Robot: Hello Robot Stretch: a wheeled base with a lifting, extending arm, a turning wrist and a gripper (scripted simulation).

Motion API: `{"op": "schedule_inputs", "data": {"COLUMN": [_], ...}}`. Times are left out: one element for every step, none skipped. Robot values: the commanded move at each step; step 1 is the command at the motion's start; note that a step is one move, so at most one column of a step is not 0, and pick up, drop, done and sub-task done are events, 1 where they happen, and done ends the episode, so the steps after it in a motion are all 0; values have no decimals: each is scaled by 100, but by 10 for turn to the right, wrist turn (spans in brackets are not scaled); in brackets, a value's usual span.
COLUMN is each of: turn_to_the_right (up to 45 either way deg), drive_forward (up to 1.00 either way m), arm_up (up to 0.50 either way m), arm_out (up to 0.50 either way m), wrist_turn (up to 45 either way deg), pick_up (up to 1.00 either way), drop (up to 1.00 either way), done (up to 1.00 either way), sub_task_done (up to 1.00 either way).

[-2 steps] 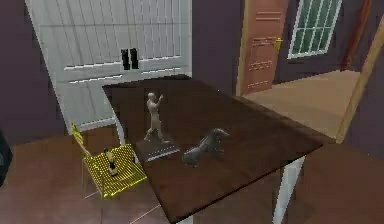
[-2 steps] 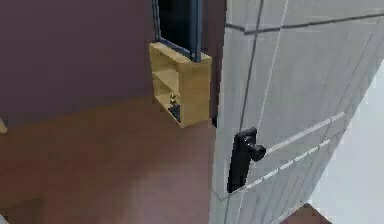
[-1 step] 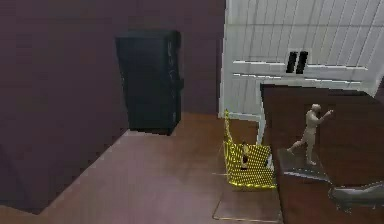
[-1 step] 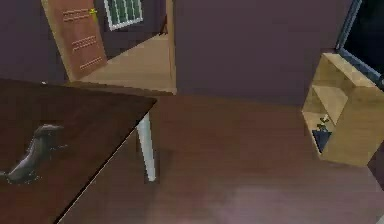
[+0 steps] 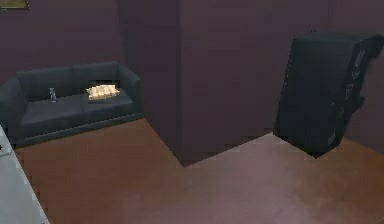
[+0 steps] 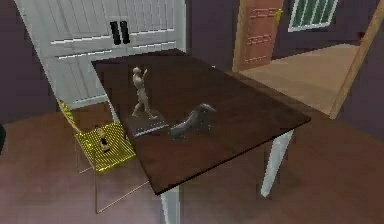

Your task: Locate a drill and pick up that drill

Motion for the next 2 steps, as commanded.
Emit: {"op": "schedule_inputs", "data": {"turn_to_the_right": [-240, 0], "drive_forward": [0, 10], "arm_up": [0, 0], "arm_out": [0, 0], "wrist_turn": [0, 0], "pick_up": [0, 0], "drop": [0, 0], "done": [0, 0], "sub_task_done": [0, 0]}}
